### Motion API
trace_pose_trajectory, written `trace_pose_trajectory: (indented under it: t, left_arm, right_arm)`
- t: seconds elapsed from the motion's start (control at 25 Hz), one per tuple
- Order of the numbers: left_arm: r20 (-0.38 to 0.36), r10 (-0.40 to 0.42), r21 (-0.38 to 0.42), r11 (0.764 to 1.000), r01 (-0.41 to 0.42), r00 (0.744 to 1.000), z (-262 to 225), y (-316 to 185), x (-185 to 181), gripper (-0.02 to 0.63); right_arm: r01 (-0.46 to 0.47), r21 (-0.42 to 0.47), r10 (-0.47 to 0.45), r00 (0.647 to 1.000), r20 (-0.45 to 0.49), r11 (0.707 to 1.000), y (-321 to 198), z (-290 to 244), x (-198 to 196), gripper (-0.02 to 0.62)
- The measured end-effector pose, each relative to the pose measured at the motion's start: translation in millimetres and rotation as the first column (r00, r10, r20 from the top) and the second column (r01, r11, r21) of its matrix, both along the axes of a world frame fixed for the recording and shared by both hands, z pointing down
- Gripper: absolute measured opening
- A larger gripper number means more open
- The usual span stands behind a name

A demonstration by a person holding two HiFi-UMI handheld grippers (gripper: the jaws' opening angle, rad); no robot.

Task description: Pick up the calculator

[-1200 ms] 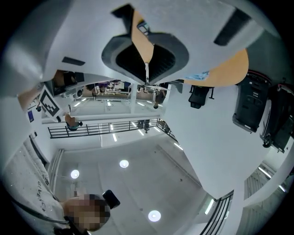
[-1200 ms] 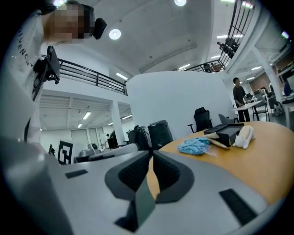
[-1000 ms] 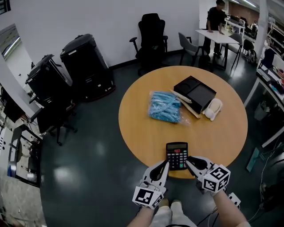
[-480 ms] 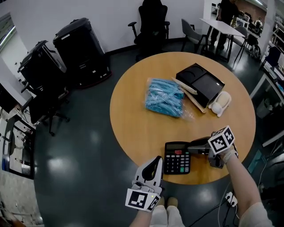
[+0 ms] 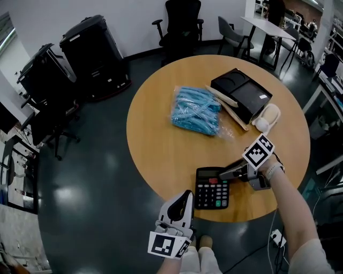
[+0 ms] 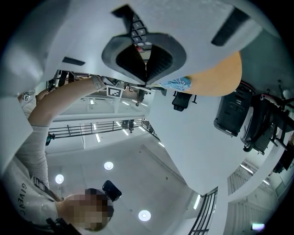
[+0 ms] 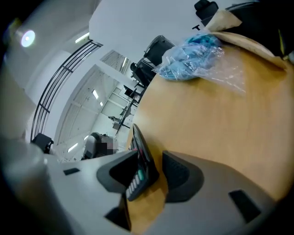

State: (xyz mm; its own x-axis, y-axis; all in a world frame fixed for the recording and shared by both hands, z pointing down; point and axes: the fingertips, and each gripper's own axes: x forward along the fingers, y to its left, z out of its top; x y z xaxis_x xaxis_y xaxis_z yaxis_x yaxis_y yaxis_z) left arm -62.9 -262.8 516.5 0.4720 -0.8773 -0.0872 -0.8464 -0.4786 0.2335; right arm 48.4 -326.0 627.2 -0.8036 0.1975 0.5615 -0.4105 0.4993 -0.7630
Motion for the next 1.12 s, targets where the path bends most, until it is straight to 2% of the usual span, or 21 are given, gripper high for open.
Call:
trace_pose_trajectory:
  t: [0.08,0.12,0.16,0.32,0.52,0.64,0.84,1.12]
  left_arm:
    - [0.002,-0.003,-0.008,1.000,0.004,1.000,3.6,2.1,-0.1,0.008]
    - [0.003,-0.005,-0.011,1.000,0.005,1.000,5.1,3.2,-0.7,0.008]
    - [0.004,-0.007,-0.014,1.000,0.007,1.000,6.3,4.2,-1.8,0.008]
    - [-0.005,-0.024,-0.031,0.999,0.024,1.000,8.4,5.0,-10.4,0.008]
    - [-0.004,-0.040,-0.042,0.998,0.040,0.999,5.7,5.5,-21.1,0.008]
    - [-0.002,-0.044,-0.048,0.998,0.044,0.999,-0.1,6.3,-24.0,0.008]
    - [0.002,-0.027,-0.037,0.999,0.027,1.000,-23.9,3.2,-19.4,0.008]
    - [0.001,0.020,0.011,1.000,-0.020,1.000,-66.7,1.0,9.0,0.008]
  right_arm:
    - [0.025,-0.019,-0.025,0.999,0.025,0.999,2.7,-2.0,-4.3,0.153]
    - [0.038,-0.022,-0.037,0.999,0.040,0.999,5.1,-3.4,-5.6,0.109]
    - [0.047,-0.023,-0.046,0.997,0.056,0.999,7.8,-5.3,-6.4,0.098]
    - [0.028,-0.026,-0.025,0.991,0.131,0.999,13.5,-13.5,-7.2,0.070]
    - [-0.079,-0.042,0.086,0.980,0.179,0.996,11.8,-18.6,0.4,0.060]
    - [-0.158,-0.060,0.168,0.957,0.237,0.986,10.9,-31.1,7.3,0.060]
    - [-0.310,-0.057,0.312,0.901,0.301,0.949,0.8,-65.7,29.8,0.060]
    - [-0.450,-0.017,0.426,0.834,0.349,0.893,4.6,-120.7,57.3,0.060]
